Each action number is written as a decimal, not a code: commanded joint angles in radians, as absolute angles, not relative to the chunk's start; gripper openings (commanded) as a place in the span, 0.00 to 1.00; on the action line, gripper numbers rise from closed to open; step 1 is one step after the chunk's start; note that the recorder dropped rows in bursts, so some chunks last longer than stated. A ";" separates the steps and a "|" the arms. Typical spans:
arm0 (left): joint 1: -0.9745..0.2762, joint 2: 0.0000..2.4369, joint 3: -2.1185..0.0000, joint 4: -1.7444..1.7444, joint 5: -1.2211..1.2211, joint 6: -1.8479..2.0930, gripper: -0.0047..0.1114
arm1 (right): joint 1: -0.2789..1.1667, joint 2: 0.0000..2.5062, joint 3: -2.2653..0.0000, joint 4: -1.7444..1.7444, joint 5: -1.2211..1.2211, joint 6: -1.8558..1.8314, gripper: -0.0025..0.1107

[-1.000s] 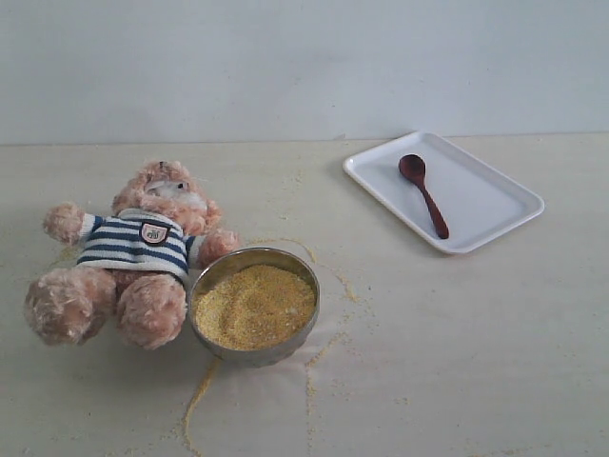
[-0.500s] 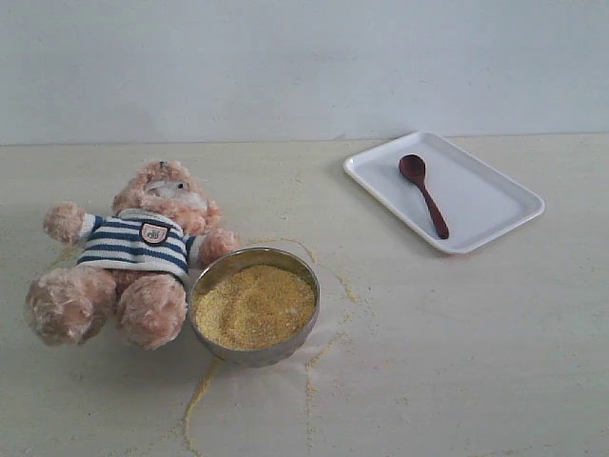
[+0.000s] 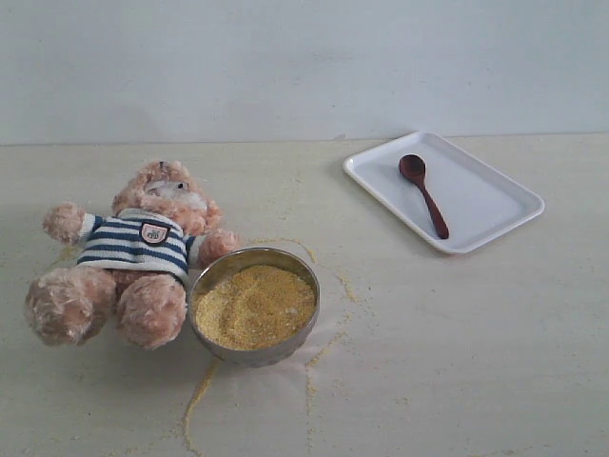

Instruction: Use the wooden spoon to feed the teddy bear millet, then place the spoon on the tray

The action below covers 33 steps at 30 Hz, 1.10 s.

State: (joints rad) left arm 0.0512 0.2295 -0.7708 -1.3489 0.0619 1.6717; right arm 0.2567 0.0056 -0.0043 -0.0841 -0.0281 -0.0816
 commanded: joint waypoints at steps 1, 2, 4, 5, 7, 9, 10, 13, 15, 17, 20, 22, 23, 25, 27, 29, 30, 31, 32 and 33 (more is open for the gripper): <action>0.048 0.225 -0.741 -1.379 0.127 1.520 0.08 | 0.249 0.000 0.000 -0.083 -0.033 -0.084 0.02; 0.048 0.228 -0.734 -1.379 0.151 1.489 0.08 | 0.249 0.000 0.000 -0.083 -0.033 -0.084 0.02; 0.048 0.243 -0.717 -1.379 0.193 1.453 0.08 | 0.249 0.000 0.000 -0.083 -0.035 -0.084 0.02; 0.048 0.254 -0.711 -1.379 0.214 1.449 0.08 | 0.249 0.000 0.000 -0.083 -0.042 -0.084 0.02; 0.048 0.284 -0.698 -1.368 0.246 1.449 0.08 | 0.249 0.000 0.000 -0.083 -0.046 -0.084 0.02; 0.048 0.309 -0.682 -1.332 0.269 1.449 0.08 | 0.249 0.000 0.000 -0.083 -0.041 -0.084 0.02; 0.048 0.317 -0.673 -1.301 0.280 1.445 0.08 | 0.249 0.000 0.000 -0.083 -0.039 -0.084 0.02; 0.048 0.327 -0.617 -1.129 0.360 1.224 0.08 | 0.249 0.000 0.000 -0.083 -0.039 -0.084 0.02; 0.048 0.321 -0.580 -0.985 0.424 0.987 0.08 | 0.249 0.000 0.000 -0.083 -0.039 -0.084 0.02; 0.048 0.318 -0.561 -0.802 0.448 0.764 0.08 | 0.249 0.000 0.000 -0.083 -0.039 -0.084 0.02; 0.048 0.317 -0.505 -0.476 0.415 0.415 0.08 | 0.249 0.000 0.000 -0.083 -0.037 -0.084 0.02; 0.048 0.288 -0.384 -0.134 0.292 0.142 0.08 | 0.249 0.000 0.000 -0.083 -0.037 -0.084 0.02; 0.048 0.271 -0.327 -0.077 0.207 0.096 0.08 | 0.249 0.000 0.000 -0.083 -0.037 -0.084 0.02; 0.046 0.178 -0.161 -0.015 -0.083 0.023 0.08 | 0.249 0.000 0.000 -0.083 -0.037 -0.084 0.02; 0.046 0.065 0.000 0.063 -0.375 -0.067 0.08 | 0.249 0.000 0.000 -0.083 -0.037 -0.084 0.02; 0.048 0.000 0.000 0.128 -0.228 -0.153 0.08 | 0.249 0.000 0.000 -0.083 -0.037 -0.084 0.02; 0.048 0.000 0.000 0.183 -0.218 -0.231 0.08 | 0.249 0.000 0.000 -0.083 -0.037 -0.084 0.02; 0.048 0.000 0.000 0.206 -0.168 -0.269 0.08 | 0.249 0.000 0.000 -0.083 -0.037 -0.084 0.02; 0.048 0.000 0.000 0.227 -0.137 -0.295 0.08 | 0.249 0.000 0.000 -0.083 -0.037 -0.084 0.02; 0.048 0.000 0.000 0.229 -0.097 -0.304 0.08 | 0.249 0.000 0.000 -0.083 -0.037 -0.084 0.02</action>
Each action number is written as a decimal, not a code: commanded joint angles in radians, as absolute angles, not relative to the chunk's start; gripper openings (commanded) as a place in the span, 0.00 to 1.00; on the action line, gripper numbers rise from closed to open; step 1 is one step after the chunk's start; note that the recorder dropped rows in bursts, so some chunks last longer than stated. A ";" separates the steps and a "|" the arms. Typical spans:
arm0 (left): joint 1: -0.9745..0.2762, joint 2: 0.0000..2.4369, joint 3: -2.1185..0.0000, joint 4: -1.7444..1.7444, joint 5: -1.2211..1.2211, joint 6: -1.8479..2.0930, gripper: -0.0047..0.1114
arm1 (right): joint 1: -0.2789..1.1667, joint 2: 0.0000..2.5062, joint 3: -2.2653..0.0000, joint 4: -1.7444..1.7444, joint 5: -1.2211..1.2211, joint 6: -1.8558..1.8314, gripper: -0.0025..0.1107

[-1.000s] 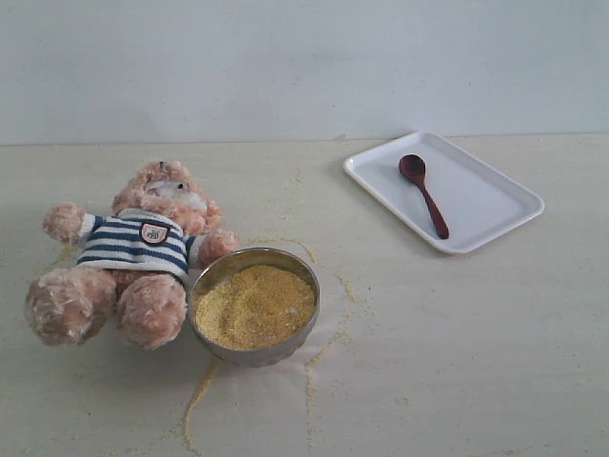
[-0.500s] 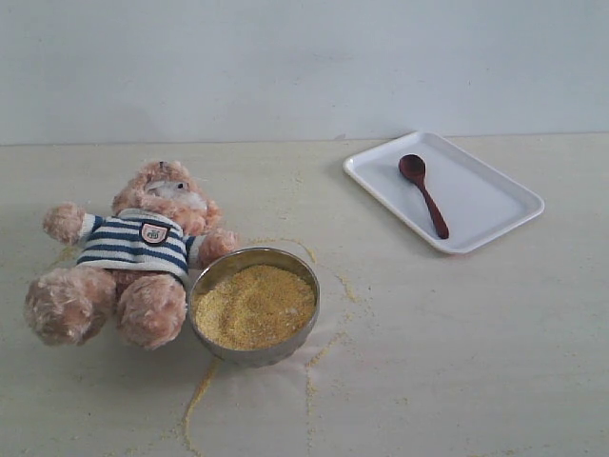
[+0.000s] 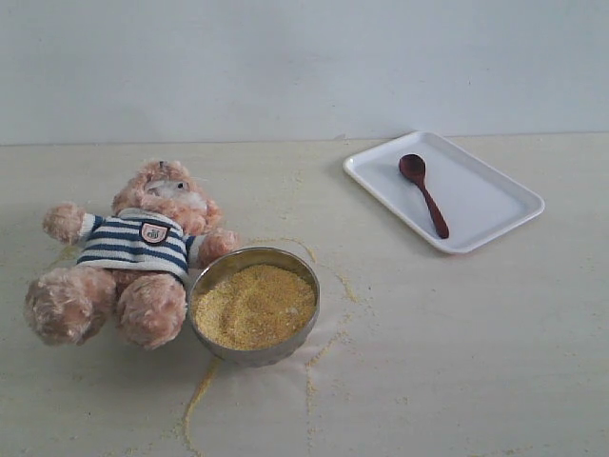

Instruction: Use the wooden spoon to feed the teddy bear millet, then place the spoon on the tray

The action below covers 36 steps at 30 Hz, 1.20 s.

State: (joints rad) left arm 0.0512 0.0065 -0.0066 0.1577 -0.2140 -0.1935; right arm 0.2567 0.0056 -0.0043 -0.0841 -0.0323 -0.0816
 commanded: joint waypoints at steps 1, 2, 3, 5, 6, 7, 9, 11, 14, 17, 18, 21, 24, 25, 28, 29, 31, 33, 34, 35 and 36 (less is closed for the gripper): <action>0.048 0.000 0.000 0.229 -0.052 -0.304 0.08 | 0.249 0.000 0.000 -0.083 -0.037 -0.084 0.02; 0.048 0.000 0.000 0.229 -0.014 -0.304 0.08 | 0.249 0.000 0.000 -0.083 -0.037 -0.084 0.02; 0.048 0.000 0.000 0.227 0.039 -0.304 0.08 | 0.249 0.000 0.000 -0.083 -0.037 -0.084 0.02; 0.048 0.000 0.000 0.195 0.159 -0.304 0.08 | 0.249 0.000 0.000 -0.083 -0.037 -0.084 0.02; 0.048 0.000 0.000 0.177 0.212 -0.304 0.08 | 0.249 0.000 0.000 -0.083 -0.037 -0.084 0.02; 0.048 0.000 0.000 0.148 0.279 -0.304 0.08 | 0.249 0.000 0.000 -0.083 -0.037 -0.084 0.02; 0.048 0.000 0.000 0.130 0.315 -0.235 0.08 | 0.249 0.000 0.000 -0.083 -0.037 -0.084 0.02; 0.048 0.000 0.000 0.108 0.303 -0.207 0.08 | 0.249 0.000 0.000 -0.083 -0.037 -0.084 0.02; 0.042 0.000 0.000 -0.095 0.303 -0.166 0.08 | 0.249 0.000 0.000 -0.083 -0.037 -0.084 0.02; 0.035 0.000 0.000 -0.167 0.303 -0.123 0.08 | 0.249 0.000 0.000 -0.083 -0.037 -0.084 0.02; 0.035 0.000 0.000 -0.167 0.303 -0.090 0.08 | 0.249 0.000 0.000 -0.083 -0.037 -0.084 0.02; 0.037 0.000 0.000 -0.139 0.303 0.000 0.08 | 0.249 0.000 0.000 -0.083 -0.037 -0.084 0.02; 0.037 0.000 0.000 -0.149 0.305 0.000 0.08 | 0.249 0.000 0.000 -0.083 -0.037 -0.084 0.02; 0.035 0.000 0.000 -0.170 0.305 0.000 0.08 | 0.249 0.000 0.000 -0.083 -0.037 -0.084 0.02; 0.035 0.000 0.000 -0.225 0.303 0.000 0.08 | 0.249 0.000 0.000 -0.083 -0.037 -0.084 0.02; 0.035 0.000 0.000 -0.225 0.303 0.000 0.08 | 0.249 0.000 0.000 -0.083 -0.037 -0.084 0.02; 0.035 0.000 0.000 -0.225 0.303 0.000 0.08 | 0.249 0.000 0.000 -0.083 -0.037 -0.084 0.02; 0.035 0.000 0.000 -0.225 0.303 0.000 0.08 | 0.249 0.000 0.000 -0.083 -0.037 -0.084 0.02; 0.035 0.000 0.000 -0.225 0.303 0.000 0.08 | 0.249 0.000 0.000 -0.083 -0.037 -0.084 0.02; 0.035 0.000 0.000 -0.225 0.303 0.000 0.08 | 0.249 0.000 0.000 -0.083 -0.037 -0.084 0.02; 0.035 0.000 0.000 -0.225 0.303 0.000 0.08 | 0.249 0.000 0.000 -0.083 -0.037 -0.084 0.02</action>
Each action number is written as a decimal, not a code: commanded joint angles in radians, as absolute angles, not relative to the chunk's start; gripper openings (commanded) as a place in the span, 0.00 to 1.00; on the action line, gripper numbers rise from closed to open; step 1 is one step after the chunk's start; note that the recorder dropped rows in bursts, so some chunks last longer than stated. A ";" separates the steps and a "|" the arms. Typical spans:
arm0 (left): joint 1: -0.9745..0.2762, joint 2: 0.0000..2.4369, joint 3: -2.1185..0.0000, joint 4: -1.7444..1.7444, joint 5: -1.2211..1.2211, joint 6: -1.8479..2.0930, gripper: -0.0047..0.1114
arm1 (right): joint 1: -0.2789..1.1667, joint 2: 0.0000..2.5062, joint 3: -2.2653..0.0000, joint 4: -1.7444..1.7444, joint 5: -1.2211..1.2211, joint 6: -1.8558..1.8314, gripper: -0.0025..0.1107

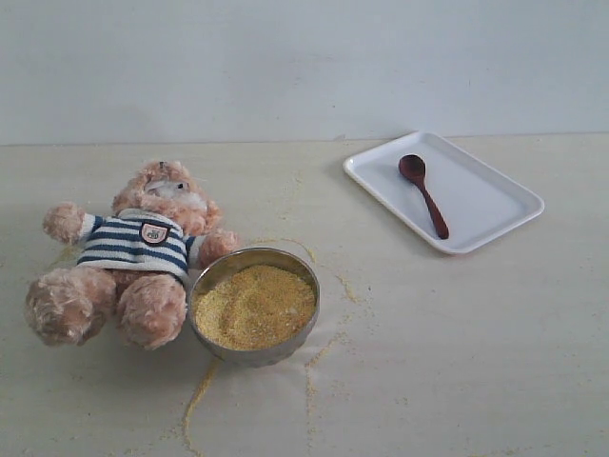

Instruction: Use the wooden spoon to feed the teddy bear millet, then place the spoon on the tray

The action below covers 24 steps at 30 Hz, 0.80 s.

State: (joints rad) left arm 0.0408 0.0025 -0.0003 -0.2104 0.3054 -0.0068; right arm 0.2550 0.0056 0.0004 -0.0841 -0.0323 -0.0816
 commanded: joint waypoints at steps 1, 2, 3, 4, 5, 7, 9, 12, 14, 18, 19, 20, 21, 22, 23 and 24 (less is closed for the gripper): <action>0.035 0.000 0.000 -0.225 0.303 0.000 0.08 | 0.249 0.000 0.000 -0.083 -0.037 -0.084 0.02; 0.035 0.000 0.000 -0.225 0.303 0.000 0.08 | 0.249 0.000 0.000 -0.083 -0.037 -0.084 0.02; 0.035 0.000 0.000 -0.225 0.303 0.000 0.08 | 0.249 0.000 0.000 -0.083 -0.037 -0.084 0.02; 0.035 0.000 0.000 -0.225 0.303 0.000 0.08 | 0.249 0.000 0.000 -0.083 -0.037 -0.084 0.02; 0.035 0.000 0.000 -0.225 0.303 0.000 0.08 | 0.249 0.000 0.000 -0.083 -0.037 -0.084 0.02; 0.035 0.000 0.000 -0.225 0.303 0.000 0.08 | 0.249 0.000 0.000 -0.083 -0.037 -0.084 0.02; 0.035 0.000 0.000 -0.220 0.303 0.000 0.08 | 0.249 0.000 0.000 -0.083 -0.037 -0.084 0.02; 0.035 0.000 0.000 -0.220 0.303 0.000 0.08 | 0.232 0.000 0.000 -0.083 -0.035 -0.084 0.02; 0.035 0.000 0.000 -0.220 0.303 0.000 0.08 | 0.179 0.000 0.000 -0.083 -0.035 -0.084 0.02; 0.035 0.000 0.000 -0.220 0.303 0.000 0.08 | 0.032 0.000 0.000 -0.083 -0.023 -0.084 0.02; 0.035 0.000 0.000 -0.220 0.303 0.000 0.08 | -0.004 0.000 0.000 -0.083 -0.023 -0.084 0.02; 0.035 0.000 0.000 -0.220 0.303 0.000 0.08 | -0.038 0.000 0.000 -0.083 -0.014 -0.082 0.02; 0.035 0.000 0.000 -0.220 0.303 0.000 0.08 | -0.065 0.000 0.000 -0.080 0.000 -0.071 0.02; 0.035 0.000 0.000 -0.220 0.303 0.000 0.08 | -0.099 0.000 0.000 -0.058 0.021 -0.028 0.02; 0.035 0.000 0.000 -0.220 0.303 0.000 0.08 | -0.121 0.000 0.000 -0.018 0.050 0.036 0.02; 0.035 0.000 0.000 -0.220 0.303 0.000 0.08 | -0.134 0.000 0.000 0.012 0.084 0.087 0.02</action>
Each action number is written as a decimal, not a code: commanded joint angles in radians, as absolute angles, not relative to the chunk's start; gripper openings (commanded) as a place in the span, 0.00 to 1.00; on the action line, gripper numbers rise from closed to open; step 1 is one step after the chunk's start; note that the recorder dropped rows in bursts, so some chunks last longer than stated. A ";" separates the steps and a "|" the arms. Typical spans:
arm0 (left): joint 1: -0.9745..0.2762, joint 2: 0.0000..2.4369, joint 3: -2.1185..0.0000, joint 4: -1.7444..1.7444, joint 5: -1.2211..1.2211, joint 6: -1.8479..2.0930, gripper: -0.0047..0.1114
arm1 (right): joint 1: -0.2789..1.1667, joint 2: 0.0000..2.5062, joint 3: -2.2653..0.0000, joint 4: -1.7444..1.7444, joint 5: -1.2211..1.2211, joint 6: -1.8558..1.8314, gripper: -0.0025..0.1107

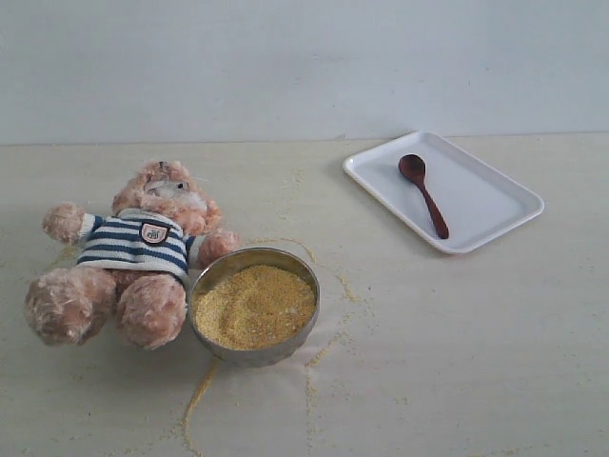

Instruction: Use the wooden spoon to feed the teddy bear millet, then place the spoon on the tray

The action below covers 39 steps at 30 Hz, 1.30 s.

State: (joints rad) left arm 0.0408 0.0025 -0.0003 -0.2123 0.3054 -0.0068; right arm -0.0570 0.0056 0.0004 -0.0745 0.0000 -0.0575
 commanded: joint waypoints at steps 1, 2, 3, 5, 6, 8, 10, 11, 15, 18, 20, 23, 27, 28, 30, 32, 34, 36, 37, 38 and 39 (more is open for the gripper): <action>0.035 0.000 0.000 -0.220 0.303 0.000 0.08 | -0.144 0.000 0.000 0.024 0.135 0.132 0.02; 0.035 0.000 0.000 -0.220 0.303 0.000 0.08 | -0.149 0.000 0.000 0.014 0.192 0.151 0.02; 0.035 0.000 0.000 -0.220 0.303 0.000 0.08 | -0.149 0.000 0.000 0.006 0.254 0.151 0.02; 0.035 0.000 0.000 -0.220 0.303 0.000 0.08 | -0.145 0.000 0.000 -0.014 0.372 0.131 0.02; 0.035 0.000 0.000 -0.220 0.303 0.000 0.08 | -0.140 0.000 0.000 -0.019 0.383 0.129 0.02; 0.035 0.000 0.000 -0.220 0.303 0.000 0.08 | -0.140 0.000 0.000 -0.053 0.372 0.129 0.02; 0.035 0.000 0.000 -0.220 0.303 0.000 0.08 | -0.140 0.000 0.000 -0.109 0.364 0.119 0.02; 0.035 0.000 0.000 -0.220 0.303 0.000 0.08 | -0.140 0.000 0.000 -0.156 0.371 0.078 0.02; 0.035 0.000 0.000 -0.220 0.303 0.000 0.08 | -0.140 0.000 -0.001 -0.190 0.506 -0.113 0.02; 0.035 0.000 0.000 -0.220 0.303 0.000 0.08 | -0.140 0.000 -0.004 -0.177 0.503 -0.129 0.02; 0.035 0.000 0.000 -0.220 0.303 0.000 0.08 | -0.140 0.000 -0.004 -0.157 0.477 -0.129 0.02; 0.035 0.000 0.000 -0.220 0.303 0.000 0.08 | -0.140 0.000 -0.004 -0.140 0.453 -0.129 0.02; 0.035 0.000 0.000 -0.220 0.303 0.000 0.08 | -0.140 0.000 -0.004 -0.140 0.453 -0.129 0.02; 0.035 0.000 0.000 -0.220 0.303 0.000 0.08 | -0.140 0.000 -0.004 -0.140 0.453 -0.129 0.02; 0.035 0.000 0.000 -0.220 0.303 0.000 0.08 | -0.140 0.000 -0.004 -0.140 0.453 -0.129 0.02; 0.035 0.000 0.000 -0.220 0.303 0.000 0.08 | -0.140 0.000 -0.004 -0.140 0.453 -0.129 0.02; 0.035 0.000 0.000 -0.220 0.303 0.000 0.08 | -0.140 0.000 -0.004 -0.140 0.453 -0.129 0.02; 0.035 0.000 0.000 -0.220 0.309 0.000 0.08 | -0.140 0.000 -0.004 -0.140 0.453 -0.129 0.02; 0.035 0.000 0.000 -0.220 0.322 0.000 0.08 | -0.140 0.000 -0.004 -0.140 0.453 -0.129 0.02; 0.035 0.000 0.000 -0.217 0.317 0.000 0.08 | -0.140 0.000 -0.004 -0.140 0.453 -0.129 0.02; 0.035 0.000 0.000 -0.217 0.317 0.000 0.08 | -0.140 0.000 -0.004 -0.140 0.453 -0.129 0.02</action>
